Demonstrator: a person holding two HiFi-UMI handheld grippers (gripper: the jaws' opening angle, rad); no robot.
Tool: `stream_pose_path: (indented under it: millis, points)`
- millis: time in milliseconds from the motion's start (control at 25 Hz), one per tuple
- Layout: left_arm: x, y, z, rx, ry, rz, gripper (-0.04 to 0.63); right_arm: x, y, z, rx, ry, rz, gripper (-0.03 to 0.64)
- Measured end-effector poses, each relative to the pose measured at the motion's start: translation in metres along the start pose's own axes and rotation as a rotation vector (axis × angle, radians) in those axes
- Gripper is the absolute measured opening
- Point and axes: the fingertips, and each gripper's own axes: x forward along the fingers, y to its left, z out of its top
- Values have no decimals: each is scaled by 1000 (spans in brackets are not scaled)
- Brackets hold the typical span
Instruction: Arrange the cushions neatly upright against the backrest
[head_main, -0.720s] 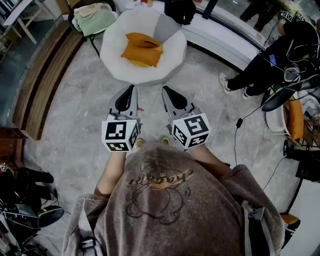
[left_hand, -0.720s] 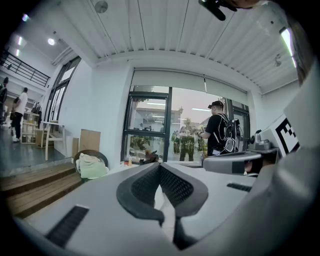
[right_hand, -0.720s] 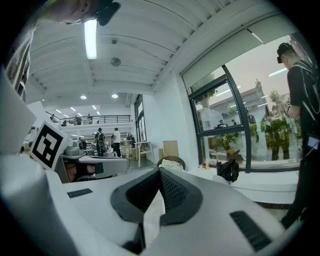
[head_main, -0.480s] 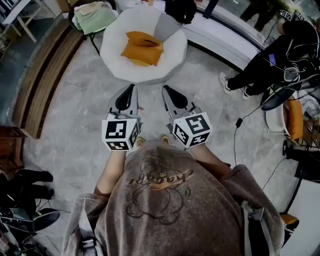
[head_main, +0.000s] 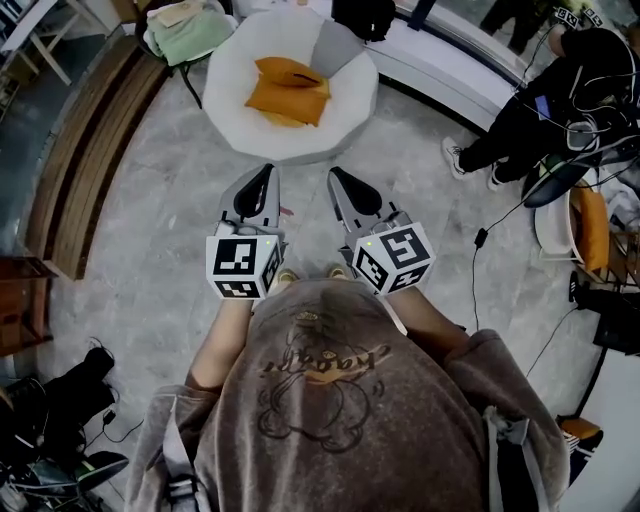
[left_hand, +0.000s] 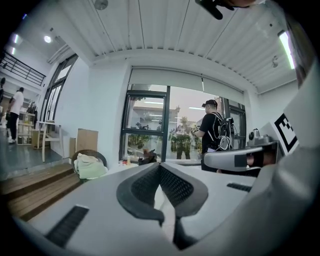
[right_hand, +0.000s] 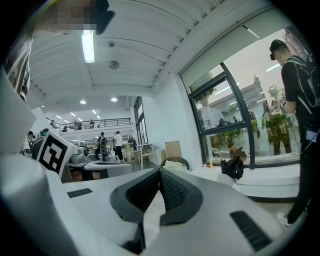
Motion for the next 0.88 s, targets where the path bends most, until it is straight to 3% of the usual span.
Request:
stream_pose_path:
  millis: [480,880]
  points:
    - [-3,29,-17,5,25,-61,5,16,12,-14,9,-6,-65,20]
    - [28,52,-20,6,39,-75,5,52,-5,-15,21,-14,-72,20]
